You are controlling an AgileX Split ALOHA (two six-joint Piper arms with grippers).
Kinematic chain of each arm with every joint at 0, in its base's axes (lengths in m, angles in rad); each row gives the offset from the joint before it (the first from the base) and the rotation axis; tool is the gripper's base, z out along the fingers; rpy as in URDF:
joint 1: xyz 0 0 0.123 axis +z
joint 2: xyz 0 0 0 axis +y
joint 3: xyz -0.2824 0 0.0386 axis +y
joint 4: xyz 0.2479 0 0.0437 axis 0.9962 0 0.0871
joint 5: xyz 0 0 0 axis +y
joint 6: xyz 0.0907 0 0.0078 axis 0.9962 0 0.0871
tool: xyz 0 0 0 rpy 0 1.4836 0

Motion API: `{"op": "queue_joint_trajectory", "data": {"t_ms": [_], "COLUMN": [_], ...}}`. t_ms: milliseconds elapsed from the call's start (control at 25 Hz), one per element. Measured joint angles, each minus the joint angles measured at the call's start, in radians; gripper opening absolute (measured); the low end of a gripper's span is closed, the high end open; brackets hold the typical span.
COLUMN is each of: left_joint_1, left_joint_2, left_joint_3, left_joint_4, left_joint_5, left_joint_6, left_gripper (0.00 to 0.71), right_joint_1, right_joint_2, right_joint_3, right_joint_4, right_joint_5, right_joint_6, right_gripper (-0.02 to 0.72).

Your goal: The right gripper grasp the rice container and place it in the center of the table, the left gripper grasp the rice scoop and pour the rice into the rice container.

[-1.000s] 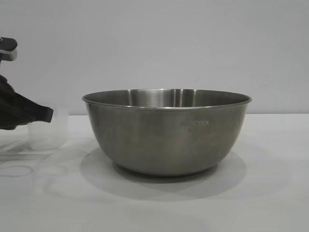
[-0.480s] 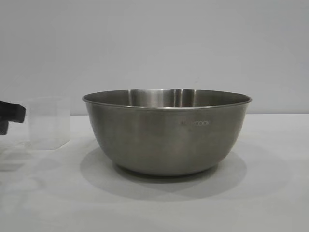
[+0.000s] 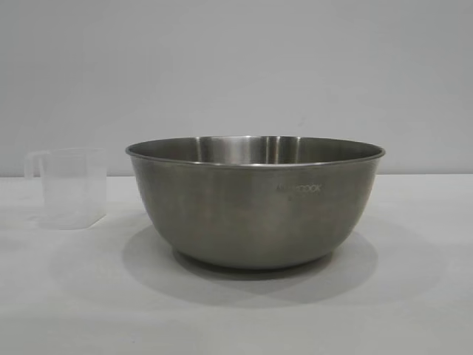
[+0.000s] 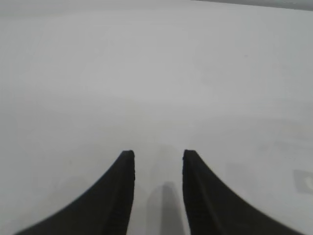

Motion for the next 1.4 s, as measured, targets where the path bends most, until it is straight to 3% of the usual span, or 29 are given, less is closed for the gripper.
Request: {"op": "queue_joint_trajectory", "data": {"t_ms": [120,440,600,720,880,1240,1400], "left_joint_1": [0.049,0.048,0.048,0.048,0.048,0.048,0.048], "left_joint_2": [0.000,-0.086,-0.242,-0.406,-0.684,-1.424,-1.650], "left_joint_3": [0.000,0.002,0.009,0.010,0.013,0.021,0.021], "left_joint_4": [0.041,0.065,0.109,0.122,0.165,0.293,0.278], "left_joint_5": [0.000,0.000,0.005,0.081,0.286,0.991,1.264], "left_joint_6": [0.028,0.050,0.059,0.061,0.050,-0.048,-0.069], "left_gripper": [0.254,0.254,0.254,0.254,0.254,0.254,0.254], "right_joint_1": [0.000,0.000,0.000,0.000,0.000,0.031,0.031], "right_joint_2": [0.000,0.000,0.000,0.000,0.000,-0.004,-0.006], "right_joint_3": [0.000,0.000,0.000,0.000,0.000,0.000,0.000], "right_joint_4": [0.000,0.000,0.000,0.000,0.000,0.000,0.000], "right_joint_5": [0.000,0.000,0.000,0.000,0.000,0.000,0.000], "right_joint_6": [0.000,0.000,0.000,0.000,-0.004,-0.012,-0.012], "right_gripper": [0.306,0.306,0.306,0.306,0.306,0.306,0.306]}}
